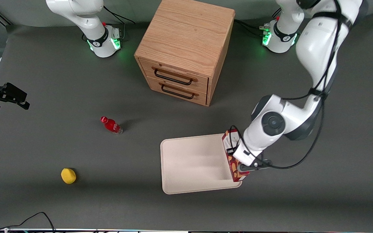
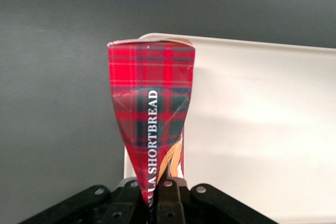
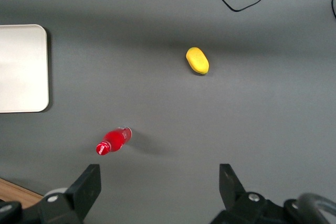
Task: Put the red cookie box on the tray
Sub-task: 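Carry the box with the left gripper over the cream tray, then lower the box onto the tray, open the left gripper, withdraw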
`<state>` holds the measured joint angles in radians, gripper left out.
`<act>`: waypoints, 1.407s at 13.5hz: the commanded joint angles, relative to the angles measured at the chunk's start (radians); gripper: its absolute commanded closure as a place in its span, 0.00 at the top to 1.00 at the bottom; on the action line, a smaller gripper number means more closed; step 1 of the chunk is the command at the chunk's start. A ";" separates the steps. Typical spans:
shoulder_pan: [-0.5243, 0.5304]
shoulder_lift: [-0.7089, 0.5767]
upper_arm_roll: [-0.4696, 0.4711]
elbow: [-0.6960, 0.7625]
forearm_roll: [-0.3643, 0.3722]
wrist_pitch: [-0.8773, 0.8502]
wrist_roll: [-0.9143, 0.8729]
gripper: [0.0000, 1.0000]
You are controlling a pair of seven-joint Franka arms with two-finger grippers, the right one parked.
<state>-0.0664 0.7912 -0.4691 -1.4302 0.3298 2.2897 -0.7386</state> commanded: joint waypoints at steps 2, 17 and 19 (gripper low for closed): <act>-0.004 0.019 0.000 -0.001 0.068 0.004 -0.039 0.99; 0.079 -0.642 0.381 -0.004 -0.383 -0.879 0.690 1.00; 0.077 -0.774 0.449 -0.143 -0.376 -0.882 0.792 1.00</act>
<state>0.0283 0.1525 -0.0720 -1.4037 -0.0348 1.3967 -0.0374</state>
